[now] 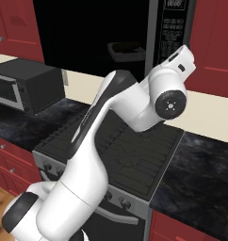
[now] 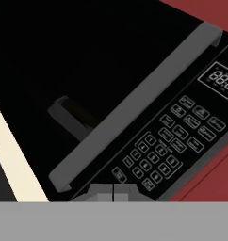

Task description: Place the tupperware containing the chicken drumstick and corn meal in the microwave. Close the microwave door and press the start button to reheat the meal.

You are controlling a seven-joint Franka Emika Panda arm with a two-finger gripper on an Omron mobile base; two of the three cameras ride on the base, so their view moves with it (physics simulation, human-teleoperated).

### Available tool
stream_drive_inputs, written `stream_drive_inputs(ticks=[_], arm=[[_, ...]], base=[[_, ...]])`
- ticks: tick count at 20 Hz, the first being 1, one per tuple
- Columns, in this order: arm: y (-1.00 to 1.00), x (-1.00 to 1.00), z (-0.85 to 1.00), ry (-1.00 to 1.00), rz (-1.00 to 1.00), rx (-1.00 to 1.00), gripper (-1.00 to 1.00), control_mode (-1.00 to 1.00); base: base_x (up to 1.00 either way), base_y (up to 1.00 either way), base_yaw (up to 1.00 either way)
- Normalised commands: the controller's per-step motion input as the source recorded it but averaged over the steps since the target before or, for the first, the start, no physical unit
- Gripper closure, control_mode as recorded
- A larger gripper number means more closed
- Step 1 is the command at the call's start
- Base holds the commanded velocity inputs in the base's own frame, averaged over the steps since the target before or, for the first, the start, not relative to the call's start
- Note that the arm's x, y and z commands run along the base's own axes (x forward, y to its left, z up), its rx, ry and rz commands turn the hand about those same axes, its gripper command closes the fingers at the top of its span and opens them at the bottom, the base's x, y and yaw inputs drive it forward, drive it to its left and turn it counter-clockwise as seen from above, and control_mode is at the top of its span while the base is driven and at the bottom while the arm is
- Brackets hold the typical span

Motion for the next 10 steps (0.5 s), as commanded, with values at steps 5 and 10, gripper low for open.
stream_drive_inputs(ticks=[5, 10], arm=[[-0.12, 0.1, -0.02, 0.0, 0.0, 0.0, 1.0, -1.0], [-0.04, 0.13, -0.03, 0.01, 0.0, 0.0, 1.0, -1.0]], base=[[0.0, 0.0, 0.0], [0.0, 0.0, 0.0]])
